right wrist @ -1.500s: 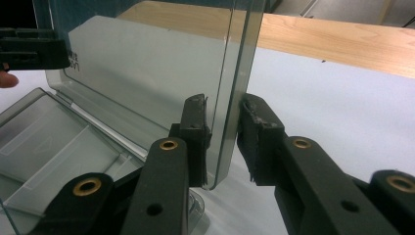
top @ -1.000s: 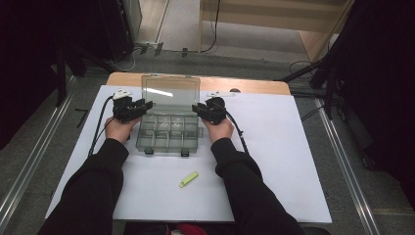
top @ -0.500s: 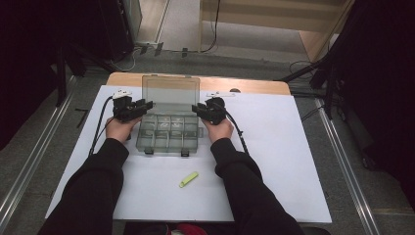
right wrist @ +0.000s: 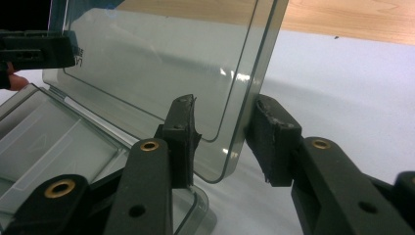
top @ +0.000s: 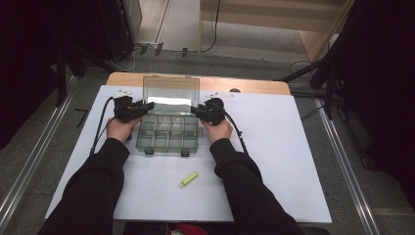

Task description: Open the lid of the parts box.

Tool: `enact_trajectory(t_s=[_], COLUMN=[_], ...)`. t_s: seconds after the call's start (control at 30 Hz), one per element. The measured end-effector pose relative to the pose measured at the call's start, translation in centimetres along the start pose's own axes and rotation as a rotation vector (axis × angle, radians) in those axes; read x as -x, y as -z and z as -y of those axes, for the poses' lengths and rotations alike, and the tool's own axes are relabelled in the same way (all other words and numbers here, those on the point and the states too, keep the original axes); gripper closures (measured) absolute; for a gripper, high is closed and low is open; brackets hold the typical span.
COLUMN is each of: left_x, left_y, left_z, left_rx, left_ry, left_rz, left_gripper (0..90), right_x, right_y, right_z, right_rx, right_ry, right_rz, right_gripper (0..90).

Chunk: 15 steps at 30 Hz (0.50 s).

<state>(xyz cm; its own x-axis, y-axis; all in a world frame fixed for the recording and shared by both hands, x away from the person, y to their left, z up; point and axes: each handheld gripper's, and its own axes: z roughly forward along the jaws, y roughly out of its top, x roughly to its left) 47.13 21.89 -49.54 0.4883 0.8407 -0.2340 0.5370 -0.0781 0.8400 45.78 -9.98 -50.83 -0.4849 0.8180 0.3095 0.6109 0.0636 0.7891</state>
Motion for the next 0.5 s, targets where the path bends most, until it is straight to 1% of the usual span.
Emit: enact_trajectory(t_s=[0.1,0.5], left_x=[0.05,0.03], left_y=[-0.13,-0.46], left_z=[0.07,0.26], left_rx=[-0.008,-0.022], left_ry=[-0.008,0.001], left_rz=[-0.004,-0.002], left_gripper=[51.4,47.3], right_x=[-0.01,-0.13], right_y=[-0.08,-0.44], right_z=[0.06,0.34], right_rx=[-0.006,-0.018], right_ry=[-0.003,0.0], right_rz=[-0.001,0.007], right_gripper=[62.6,58.1])
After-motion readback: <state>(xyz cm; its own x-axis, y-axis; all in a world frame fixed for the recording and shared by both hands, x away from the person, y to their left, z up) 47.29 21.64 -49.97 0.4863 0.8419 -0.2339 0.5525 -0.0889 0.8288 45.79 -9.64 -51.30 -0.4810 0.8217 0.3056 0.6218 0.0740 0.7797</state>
